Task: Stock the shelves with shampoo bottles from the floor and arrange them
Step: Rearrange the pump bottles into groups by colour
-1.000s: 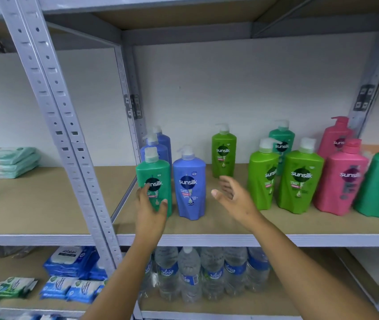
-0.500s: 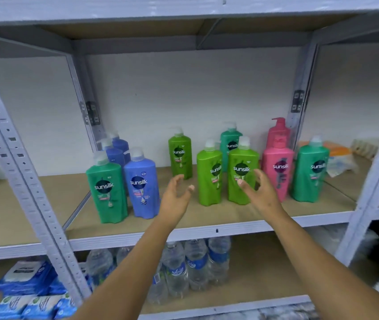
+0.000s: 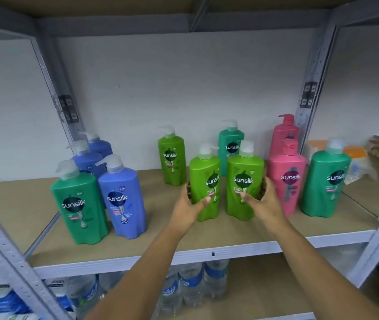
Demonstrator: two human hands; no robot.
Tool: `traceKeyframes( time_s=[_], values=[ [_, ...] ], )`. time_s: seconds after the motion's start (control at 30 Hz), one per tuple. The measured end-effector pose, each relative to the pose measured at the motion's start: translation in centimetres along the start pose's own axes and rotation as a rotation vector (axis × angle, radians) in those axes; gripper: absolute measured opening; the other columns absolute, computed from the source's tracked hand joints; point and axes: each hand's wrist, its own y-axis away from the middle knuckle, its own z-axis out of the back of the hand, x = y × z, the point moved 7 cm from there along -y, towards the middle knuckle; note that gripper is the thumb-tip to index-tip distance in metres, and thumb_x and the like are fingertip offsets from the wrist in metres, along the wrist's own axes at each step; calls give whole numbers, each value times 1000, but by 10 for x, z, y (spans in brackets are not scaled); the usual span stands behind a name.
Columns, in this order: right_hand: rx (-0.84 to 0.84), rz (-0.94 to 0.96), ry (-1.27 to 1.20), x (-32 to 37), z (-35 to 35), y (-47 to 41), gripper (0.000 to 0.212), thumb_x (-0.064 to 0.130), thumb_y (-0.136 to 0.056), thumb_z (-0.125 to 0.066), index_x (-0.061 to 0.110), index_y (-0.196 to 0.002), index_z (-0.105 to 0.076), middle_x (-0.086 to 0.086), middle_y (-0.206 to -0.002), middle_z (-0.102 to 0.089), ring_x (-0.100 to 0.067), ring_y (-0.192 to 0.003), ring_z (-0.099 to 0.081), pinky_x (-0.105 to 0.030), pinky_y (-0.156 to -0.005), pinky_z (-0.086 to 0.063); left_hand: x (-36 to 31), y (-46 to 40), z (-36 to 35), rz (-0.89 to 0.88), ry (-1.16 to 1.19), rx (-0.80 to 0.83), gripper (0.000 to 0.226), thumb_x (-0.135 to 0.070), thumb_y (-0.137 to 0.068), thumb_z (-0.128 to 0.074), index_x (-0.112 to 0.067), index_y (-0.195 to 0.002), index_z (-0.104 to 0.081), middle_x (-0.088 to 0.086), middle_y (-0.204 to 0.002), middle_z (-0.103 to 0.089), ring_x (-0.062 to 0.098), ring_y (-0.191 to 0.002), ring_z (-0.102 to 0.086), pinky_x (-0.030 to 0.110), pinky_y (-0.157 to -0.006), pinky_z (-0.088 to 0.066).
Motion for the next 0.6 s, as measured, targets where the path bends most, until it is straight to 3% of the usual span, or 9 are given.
traceKeyframes(
  time_s=[0.07, 0.13, 0.33, 0.4, 0.5, 0.6],
  values=[
    [-16, -16, -28, -6, -2, -6, 70, 1, -76, -75, 7, -134, -35, -3, -119, -56, -14, -101, -57, -25, -82, -48, 10, -5, -1, 18, -10, -6, 57, -12, -83, -71, -23, -128, -38, -14, -113, -58, -5, -103, -56, 14, -86, -49],
    [-30, -23, -46, -9, -2, -11, 69, 1, -74, -76, 8, -131, -37, 1, -113, -57, -11, -96, -59, -27, -82, -49, 17, -9, -1, 25, -17, -20, 63, -13, -82, -72, -18, -134, -38, -4, -121, -59, 6, -109, -58, 23, -92, -49],
    [20, -41, -74, -14, -6, -12, 70, 10, -70, -82, 17, -127, -42, 8, -109, -63, -2, -92, -63, -28, -79, -52, 23, -15, -1, -12, -28, -5, 61, -14, -84, -70, -16, -136, -38, -6, -118, -59, -11, -101, -54, 11, -85, -48],
    [10, -40, -70, -13, -5, -12, 69, 12, -70, -82, 17, -126, -42, 9, -108, -62, -1, -91, -63, -27, -78, -53, 24, -16, 2, -12, -38, -1, 61, -15, -84, -70, -15, -136, -38, -4, -120, -59, -9, -101, -55, 12, -85, -48],
    [40, -21, -31, -6, -8, -9, 58, 11, -72, -80, 20, -117, -45, 9, -102, -62, 2, -85, -61, -12, -67, -51, 24, -16, 8, -4, -46, -4, 61, -15, -84, -70, -13, -137, -39, 0, -123, -60, 0, -103, -58, 19, -88, -50],
    [102, -12, -22, -6, -14, -6, 50, 11, -74, -79, 21, -114, -51, 7, -102, -66, 2, -77, -64, -11, -64, -51, 25, -14, 17, 1, -49, -6, 59, -15, -85, -69, -13, -135, -40, 1, -124, -61, 8, -109, -59, 25, -91, -50]
  ],
)
